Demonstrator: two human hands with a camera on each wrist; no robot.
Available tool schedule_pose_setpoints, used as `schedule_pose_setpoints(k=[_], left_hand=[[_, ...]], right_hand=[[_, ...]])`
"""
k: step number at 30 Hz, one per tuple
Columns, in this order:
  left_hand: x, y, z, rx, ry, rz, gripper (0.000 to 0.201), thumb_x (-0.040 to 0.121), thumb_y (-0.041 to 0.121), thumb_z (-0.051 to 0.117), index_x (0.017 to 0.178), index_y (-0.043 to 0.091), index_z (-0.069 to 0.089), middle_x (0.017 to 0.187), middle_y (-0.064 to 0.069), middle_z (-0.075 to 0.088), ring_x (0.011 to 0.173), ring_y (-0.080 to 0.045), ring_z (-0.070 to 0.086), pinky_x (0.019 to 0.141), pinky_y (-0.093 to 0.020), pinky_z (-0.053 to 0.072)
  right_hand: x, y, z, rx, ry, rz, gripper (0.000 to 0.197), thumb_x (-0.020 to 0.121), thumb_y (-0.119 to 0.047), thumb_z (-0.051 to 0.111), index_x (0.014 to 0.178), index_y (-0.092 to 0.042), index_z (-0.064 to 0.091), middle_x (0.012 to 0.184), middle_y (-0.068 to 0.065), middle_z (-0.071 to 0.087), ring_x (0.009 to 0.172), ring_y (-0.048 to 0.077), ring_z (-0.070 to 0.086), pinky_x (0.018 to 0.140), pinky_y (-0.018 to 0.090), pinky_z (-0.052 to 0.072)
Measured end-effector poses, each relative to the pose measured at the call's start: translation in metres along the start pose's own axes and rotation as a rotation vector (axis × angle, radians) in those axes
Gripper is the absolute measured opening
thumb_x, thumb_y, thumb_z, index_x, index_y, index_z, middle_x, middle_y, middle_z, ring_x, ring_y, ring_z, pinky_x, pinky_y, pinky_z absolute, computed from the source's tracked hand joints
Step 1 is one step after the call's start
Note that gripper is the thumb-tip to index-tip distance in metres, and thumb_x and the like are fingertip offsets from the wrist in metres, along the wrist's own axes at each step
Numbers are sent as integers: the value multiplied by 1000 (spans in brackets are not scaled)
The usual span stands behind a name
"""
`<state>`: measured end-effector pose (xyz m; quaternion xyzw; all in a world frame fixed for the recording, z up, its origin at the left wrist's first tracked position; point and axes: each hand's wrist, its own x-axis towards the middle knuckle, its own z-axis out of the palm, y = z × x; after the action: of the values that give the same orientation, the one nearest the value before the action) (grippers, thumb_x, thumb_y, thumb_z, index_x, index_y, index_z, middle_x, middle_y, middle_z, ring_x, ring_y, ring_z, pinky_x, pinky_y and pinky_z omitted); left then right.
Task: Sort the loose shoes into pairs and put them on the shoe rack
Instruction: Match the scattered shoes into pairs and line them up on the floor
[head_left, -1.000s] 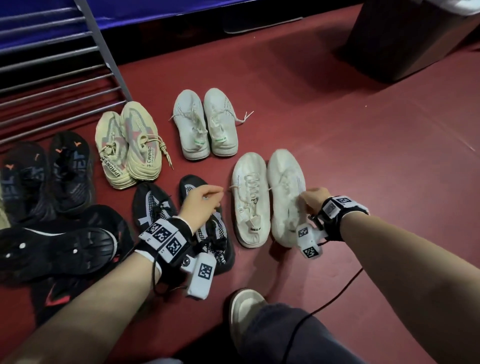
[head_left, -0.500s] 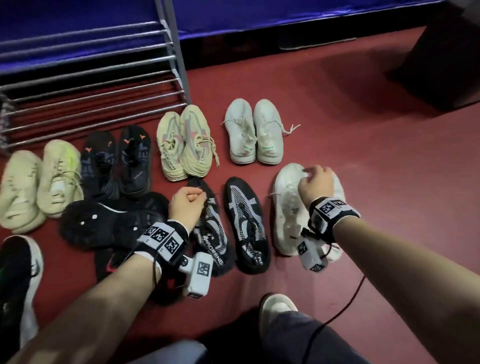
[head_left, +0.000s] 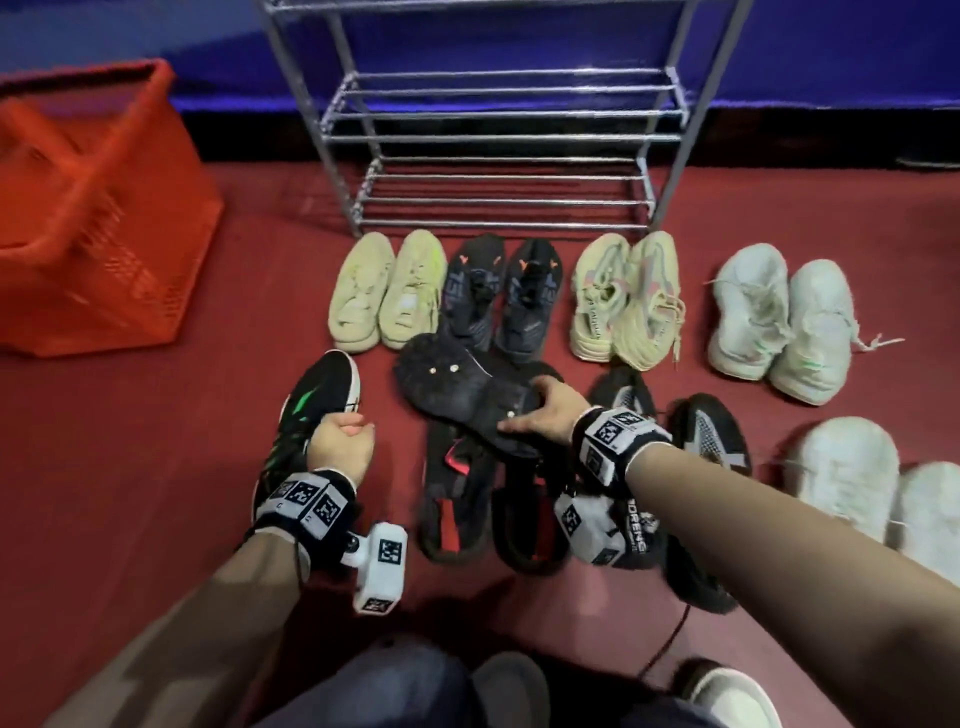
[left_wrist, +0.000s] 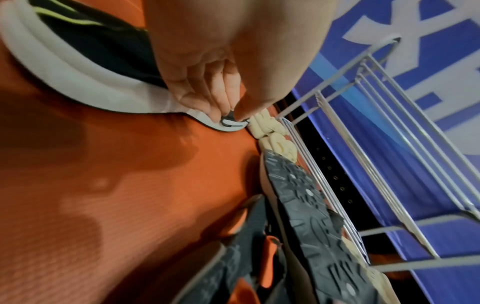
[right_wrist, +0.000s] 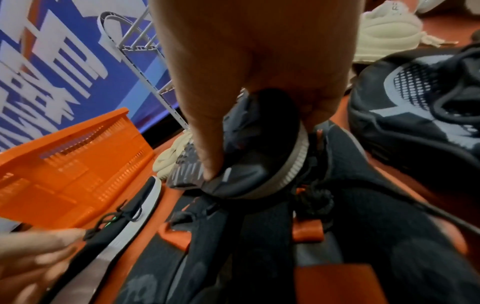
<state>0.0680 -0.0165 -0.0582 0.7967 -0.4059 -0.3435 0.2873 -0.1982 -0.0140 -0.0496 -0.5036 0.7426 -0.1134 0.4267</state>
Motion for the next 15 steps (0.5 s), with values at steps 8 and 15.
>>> schedule_pose_setpoints(k=[8, 15], left_hand=[[7, -33, -6, -204, -119, -167, 17, 88, 27, 65, 81, 12, 64, 68, -6, 70, 64, -22, 69, 61, -29, 51], [-53, 51, 19, -526, -810, -218, 73, 67, 61, 72, 123, 19, 52, 119, -6, 64, 108, -31, 63, 81, -38, 56]], right_hand=[[-9, -5, 10, 154, 24, -37, 60, 50, -33, 92, 102, -15, 67, 101, 0, 71, 98, 20, 67, 93, 34, 52], [-66, -13, 25, -521, 417, -691, 64, 64, -21, 78, 121, -7, 52, 108, 14, 56, 95, 37, 57, 79, 42, 45]])
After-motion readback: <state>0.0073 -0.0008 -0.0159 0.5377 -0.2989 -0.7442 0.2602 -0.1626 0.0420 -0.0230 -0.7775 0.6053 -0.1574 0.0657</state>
